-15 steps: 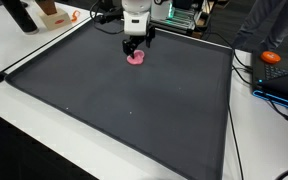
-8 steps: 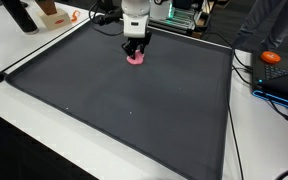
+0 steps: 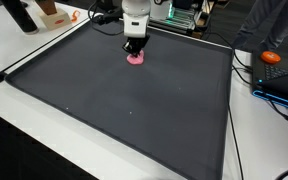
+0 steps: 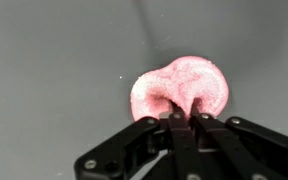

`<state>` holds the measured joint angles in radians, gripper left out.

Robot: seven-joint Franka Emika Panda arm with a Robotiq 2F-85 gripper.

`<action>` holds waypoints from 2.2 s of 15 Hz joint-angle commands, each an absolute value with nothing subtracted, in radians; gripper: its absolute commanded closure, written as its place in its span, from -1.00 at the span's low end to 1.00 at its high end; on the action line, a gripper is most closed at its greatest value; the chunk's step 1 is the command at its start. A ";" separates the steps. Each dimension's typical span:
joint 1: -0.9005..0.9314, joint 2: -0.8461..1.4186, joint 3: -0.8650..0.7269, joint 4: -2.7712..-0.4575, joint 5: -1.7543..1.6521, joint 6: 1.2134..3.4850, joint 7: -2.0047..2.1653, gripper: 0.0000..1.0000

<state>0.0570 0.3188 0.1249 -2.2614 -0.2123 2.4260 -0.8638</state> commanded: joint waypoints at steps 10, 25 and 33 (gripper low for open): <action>0.048 0.315 0.134 -2.260 -0.187 2.380 -0.835 0.15; 0.143 0.477 0.153 -1.943 -0.234 1.992 -0.627 -1.00; 0.224 0.598 0.153 -1.818 -0.380 1.861 -0.534 -1.00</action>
<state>0.1954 0.5454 0.1564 -1.8758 -0.3128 1.9087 -0.5833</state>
